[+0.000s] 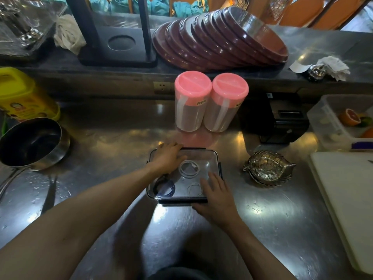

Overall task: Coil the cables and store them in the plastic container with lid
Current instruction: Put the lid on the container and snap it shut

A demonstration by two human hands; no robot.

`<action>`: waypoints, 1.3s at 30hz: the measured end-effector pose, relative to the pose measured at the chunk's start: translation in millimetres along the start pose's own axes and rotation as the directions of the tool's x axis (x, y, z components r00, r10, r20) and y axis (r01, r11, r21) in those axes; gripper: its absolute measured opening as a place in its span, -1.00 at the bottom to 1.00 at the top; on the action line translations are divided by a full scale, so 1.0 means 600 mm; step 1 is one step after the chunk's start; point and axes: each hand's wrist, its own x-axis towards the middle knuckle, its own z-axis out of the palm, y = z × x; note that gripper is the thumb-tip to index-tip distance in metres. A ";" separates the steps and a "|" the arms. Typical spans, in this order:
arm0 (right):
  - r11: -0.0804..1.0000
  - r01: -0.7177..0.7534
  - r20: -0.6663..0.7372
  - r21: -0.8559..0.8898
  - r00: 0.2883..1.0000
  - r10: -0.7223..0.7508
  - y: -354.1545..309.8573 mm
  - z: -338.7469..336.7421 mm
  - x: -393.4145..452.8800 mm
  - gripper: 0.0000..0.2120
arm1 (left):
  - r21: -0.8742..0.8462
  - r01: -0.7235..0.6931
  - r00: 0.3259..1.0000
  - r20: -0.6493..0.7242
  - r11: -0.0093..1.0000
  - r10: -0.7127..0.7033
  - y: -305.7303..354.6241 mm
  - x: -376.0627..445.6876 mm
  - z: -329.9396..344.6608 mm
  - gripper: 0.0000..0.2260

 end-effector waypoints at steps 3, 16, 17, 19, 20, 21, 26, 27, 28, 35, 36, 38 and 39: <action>1.000 -0.003 0.015 0.001 1.000 0.003 0.005 -0.010 0.029 -0.16 | -0.011 0.017 1.000 -0.009 1.000 -0.017 -0.012 0.024 0.001 -0.55; 0.999 0.026 -0.070 -0.034 0.997 -0.028 0.021 0.001 0.061 -0.23 | -0.036 0.016 1.000 0.004 0.999 -0.016 -0.030 0.058 0.003 -0.57; 0.999 0.025 -0.076 -0.028 0.997 -0.027 0.020 0.000 0.061 -0.24 | -0.036 0.018 1.000 0.014 0.999 -0.017 -0.032 0.060 0.003 -0.57; 1.000 0.022 -0.070 -0.019 0.997 -0.023 0.018 0.000 0.061 -0.23 | -0.039 0.021 1.000 0.014 0.999 -0.020 -0.036 0.061 0.008 -0.56; 1.000 0.018 -0.067 -0.022 0.998 -0.019 0.018 0.000 0.061 -0.21 | -0.035 0.019 1.000 0.002 0.999 -0.019 -0.038 0.061 0.012 -0.57; 1.000 0.013 -0.057 -0.024 0.998 -0.014 0.017 -0.002 0.061 -0.21 | -0.027 0.017 1.000 -0.015 0.999 -0.018 -0.037 0.059 0.015 -0.57; 1.000 -0.019 0.034 0.014 0.999 0.019 0.009 -0.019 0.057 -0.16 | 0.009 0.017 0.991 -0.132 1.000 -0.016 -0.025 0.019 0.037 -0.50; 1.000 -0.022 0.046 0.020 0.999 0.021 0.007 -0.023 0.055 -0.14 | 0.005 0.027 0.989 -0.149 1.000 -0.026 -0.024 0.007 0.042 -0.49; 0.999 -0.030 0.062 0.030 0.998 0.028 0.005 -0.027 0.054 -0.11 | -0.003 0.041 0.986 -0.160 0.999 -0.041 -0.024 -0.005 0.048 -0.47; 0.985 -0.059 0.062 0.164 0.997 0.050 -0.021 -0.064 0.038 -0.09 | -0.022 0.125 0.964 -0.233 0.992 -0.127 -0.029 -0.130 0.080 -0.41; 0.981 -0.060 0.037 0.184 0.998 0.054 -0.028 -0.067 0.034 -0.10 | -0.018 0.133 0.967 -0.216 0.991 -0.133 -0.029 -0.149 0.088 -0.39; 0.978 -0.061 0.000 0.200 0.998 0.062 -0.039 -0.072 0.027 -0.13 | -0.009 0.144 0.974 -0.177 0.990 -0.143 -0.031 -0.177 0.104 -0.38; 0.978 -0.071 0.016 0.196 0.997 0.069 -0.043 -0.073 0.025 -0.13 | -0.008 0.146 0.977 -0.154 0.989 -0.145 -0.031 -0.186 0.109 -0.39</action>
